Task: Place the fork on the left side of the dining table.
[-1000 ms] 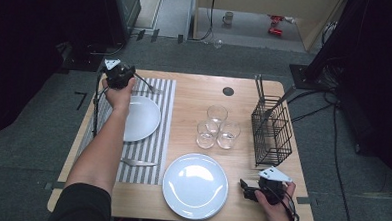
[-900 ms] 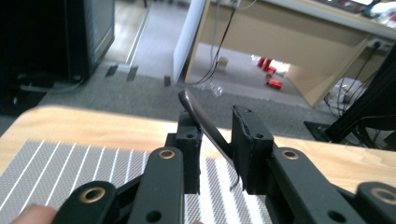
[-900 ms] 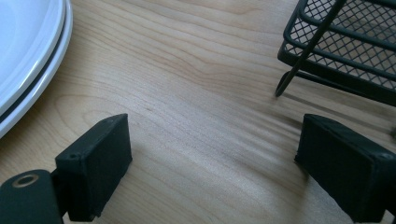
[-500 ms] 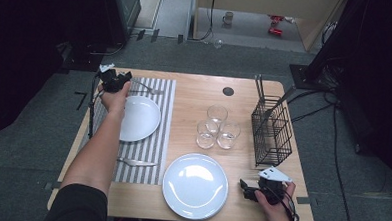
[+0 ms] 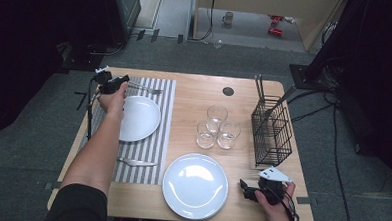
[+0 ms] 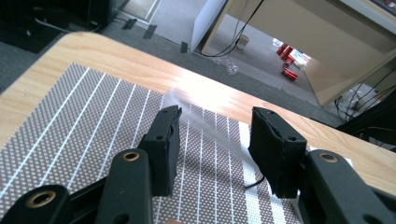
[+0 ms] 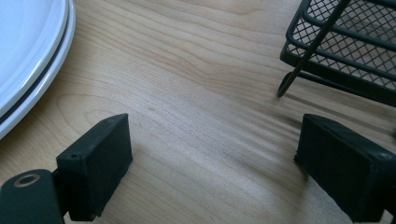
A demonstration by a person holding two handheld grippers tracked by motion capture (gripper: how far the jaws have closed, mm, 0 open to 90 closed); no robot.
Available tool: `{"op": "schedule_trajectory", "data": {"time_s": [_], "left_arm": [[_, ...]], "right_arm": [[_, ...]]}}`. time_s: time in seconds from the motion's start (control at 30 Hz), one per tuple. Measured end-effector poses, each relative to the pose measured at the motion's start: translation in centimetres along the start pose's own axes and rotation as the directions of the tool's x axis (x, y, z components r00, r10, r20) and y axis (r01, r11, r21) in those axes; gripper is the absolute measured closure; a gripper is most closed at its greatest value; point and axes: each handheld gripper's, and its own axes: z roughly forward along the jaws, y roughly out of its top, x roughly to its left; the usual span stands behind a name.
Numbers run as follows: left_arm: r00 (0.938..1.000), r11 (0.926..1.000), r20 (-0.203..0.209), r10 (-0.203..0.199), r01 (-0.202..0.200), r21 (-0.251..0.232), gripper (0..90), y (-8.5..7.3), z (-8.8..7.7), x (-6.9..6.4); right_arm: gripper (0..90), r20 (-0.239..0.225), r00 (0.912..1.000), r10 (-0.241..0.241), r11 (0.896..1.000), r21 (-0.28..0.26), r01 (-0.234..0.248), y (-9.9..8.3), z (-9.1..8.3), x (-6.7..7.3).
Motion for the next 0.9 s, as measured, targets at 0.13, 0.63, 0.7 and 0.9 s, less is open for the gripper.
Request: {"op": "schedule_trajectory", "data": {"time_s": [0.13, 0.63, 0.7, 0.9], "left_arm": [[0.9992, 0.9991, -0.011, -0.038, 0.038, 0.017, 52.7, -0.3, 0.0, 0.4], [0.9984, 0.9979, 0.045, 0.034, -0.037, 0.054, 81.5, -0.8, 0.0, 0.6], [0.9974, 0.9951, 0.059, 0.041, -0.046, 0.087, 87.1, -1.0, 0.1, 0.3], [0.9898, 0.9881, 0.105, 0.096, -0.108, 0.110, 90.0, -1.7, 0.2, -0.9]], "right_arm": [[9.8, 0.000, 1.0000, 0.000, 1.000, 0.000, 0.000, 0.0, 0.0, 0.0], [9.8, -0.001, 1.0000, 0.000, 1.000, 0.000, 0.000, 0.0, 0.0, 0.0], [9.8, 0.000, 1.0000, -0.001, 1.000, 0.000, 0.001, 0.0, 0.0, 0.0], [9.8, 0.000, 1.0000, -0.001, 1.000, 0.000, 0.001, 0.0, 0.0, 0.0]]}}
